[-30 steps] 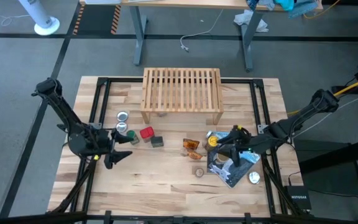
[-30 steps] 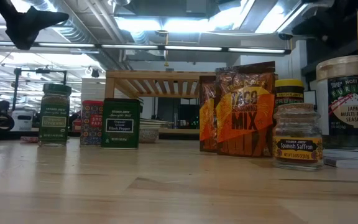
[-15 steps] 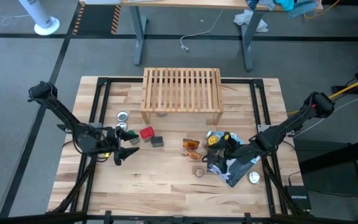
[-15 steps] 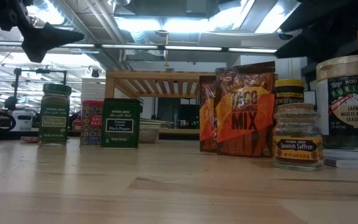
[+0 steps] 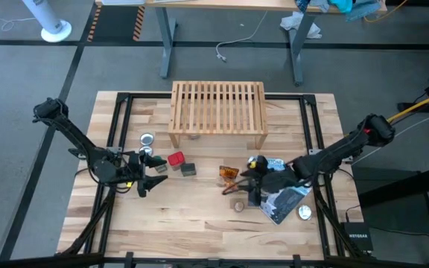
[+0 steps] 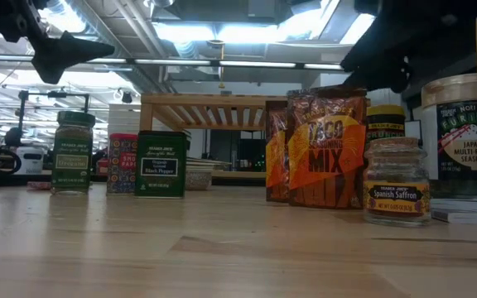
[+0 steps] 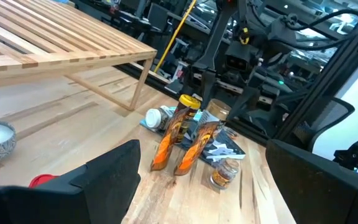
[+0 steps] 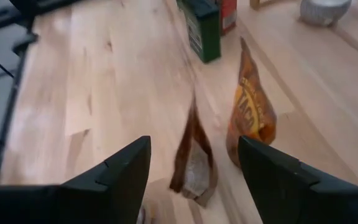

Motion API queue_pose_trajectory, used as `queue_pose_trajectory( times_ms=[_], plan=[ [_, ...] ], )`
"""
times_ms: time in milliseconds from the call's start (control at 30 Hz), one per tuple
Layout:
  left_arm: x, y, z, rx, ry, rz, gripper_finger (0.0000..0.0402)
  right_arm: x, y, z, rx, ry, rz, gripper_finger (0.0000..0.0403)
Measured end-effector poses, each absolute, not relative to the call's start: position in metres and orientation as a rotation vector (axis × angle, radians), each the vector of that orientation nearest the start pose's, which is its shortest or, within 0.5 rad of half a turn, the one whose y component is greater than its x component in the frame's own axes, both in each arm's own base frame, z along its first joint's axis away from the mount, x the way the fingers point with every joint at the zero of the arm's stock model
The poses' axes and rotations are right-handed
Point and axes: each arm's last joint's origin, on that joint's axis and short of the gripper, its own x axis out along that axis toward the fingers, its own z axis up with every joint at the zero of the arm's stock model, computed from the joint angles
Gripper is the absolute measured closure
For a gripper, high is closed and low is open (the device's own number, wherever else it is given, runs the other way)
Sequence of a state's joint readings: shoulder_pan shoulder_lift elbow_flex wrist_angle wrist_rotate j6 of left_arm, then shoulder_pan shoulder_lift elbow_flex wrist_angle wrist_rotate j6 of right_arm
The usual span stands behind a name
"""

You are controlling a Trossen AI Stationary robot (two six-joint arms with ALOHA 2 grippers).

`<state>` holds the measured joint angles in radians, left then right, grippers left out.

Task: Shelf spices
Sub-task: Put the bottom orange seasoning pack on the shelf

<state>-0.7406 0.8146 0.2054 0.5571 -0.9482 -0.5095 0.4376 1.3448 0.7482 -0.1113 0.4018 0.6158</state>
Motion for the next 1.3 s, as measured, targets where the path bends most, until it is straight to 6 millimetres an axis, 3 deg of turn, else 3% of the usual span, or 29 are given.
queue_pose_trajectory(
  times_ms=[400, 700, 1300],
  plan=[
    [0.133, -0.09, 0.199, -0.444, -0.006, 0.214, 0.0061, 0.26, 0.104, 0.225, 0.343, 0.718, -0.123, 0.0155],
    [0.133, -0.09, 0.198, -0.455, -0.002, 0.215, 0.0061, 0.259, 0.104, 0.225, 0.356, 0.731, -0.132, 0.0155],
    [0.133, -0.09, 0.198, -0.454, -0.002, 0.215, 0.0061, 0.267, 0.106, 0.196, 0.286, 0.831, -0.202, 0.0157]
  ],
)
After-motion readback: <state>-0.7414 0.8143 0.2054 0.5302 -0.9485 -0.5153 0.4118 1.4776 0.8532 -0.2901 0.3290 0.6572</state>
